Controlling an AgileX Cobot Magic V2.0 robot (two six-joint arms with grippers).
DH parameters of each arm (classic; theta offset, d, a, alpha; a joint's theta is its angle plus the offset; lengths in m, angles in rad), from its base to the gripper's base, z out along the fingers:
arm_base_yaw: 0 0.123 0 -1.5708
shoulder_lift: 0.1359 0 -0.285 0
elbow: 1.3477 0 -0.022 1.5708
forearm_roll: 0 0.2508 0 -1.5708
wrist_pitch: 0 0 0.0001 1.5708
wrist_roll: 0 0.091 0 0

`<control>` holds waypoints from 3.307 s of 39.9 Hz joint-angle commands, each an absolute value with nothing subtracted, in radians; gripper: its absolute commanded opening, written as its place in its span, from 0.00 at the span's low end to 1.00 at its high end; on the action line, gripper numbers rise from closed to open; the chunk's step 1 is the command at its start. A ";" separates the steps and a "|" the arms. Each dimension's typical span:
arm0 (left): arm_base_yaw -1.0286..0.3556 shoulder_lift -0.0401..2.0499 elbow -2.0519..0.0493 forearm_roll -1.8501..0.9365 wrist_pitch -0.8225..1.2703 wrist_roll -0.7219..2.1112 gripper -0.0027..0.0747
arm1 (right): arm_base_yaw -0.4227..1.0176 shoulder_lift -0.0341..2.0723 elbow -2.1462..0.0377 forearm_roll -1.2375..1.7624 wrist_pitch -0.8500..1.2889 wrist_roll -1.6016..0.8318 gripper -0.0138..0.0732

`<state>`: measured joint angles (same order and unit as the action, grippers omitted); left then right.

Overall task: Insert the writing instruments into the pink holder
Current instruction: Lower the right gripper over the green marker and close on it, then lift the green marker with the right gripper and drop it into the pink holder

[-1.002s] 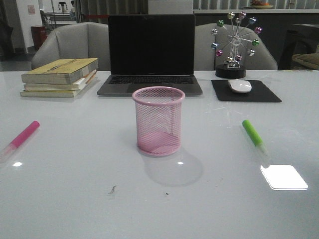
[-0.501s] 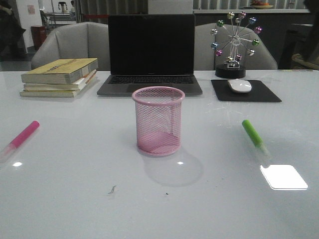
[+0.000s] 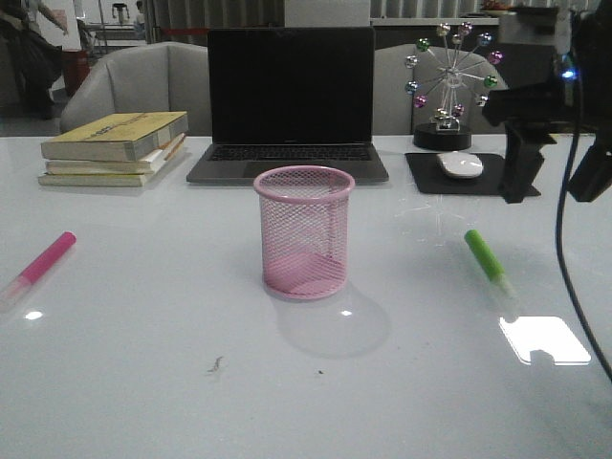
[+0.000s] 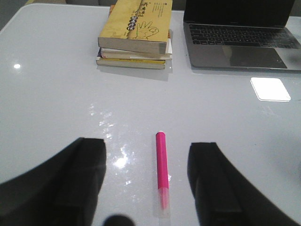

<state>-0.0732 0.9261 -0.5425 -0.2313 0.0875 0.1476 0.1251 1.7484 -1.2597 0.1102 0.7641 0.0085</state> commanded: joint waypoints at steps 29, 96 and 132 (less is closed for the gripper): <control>-0.081 0.919 -0.580 -0.240 0.014 0.145 0.62 | 0.127 2.044 -1.611 0.118 0.898 0.000 0.78; -0.081 0.919 -0.580 -0.236 0.017 0.145 0.62 | 0.487 1.554 -1.186 0.076 -0.099 0.000 0.22; -0.081 0.919 -0.580 -0.235 0.021 0.145 0.62 | 0.564 1.757 -1.023 0.032 -0.496 0.000 0.63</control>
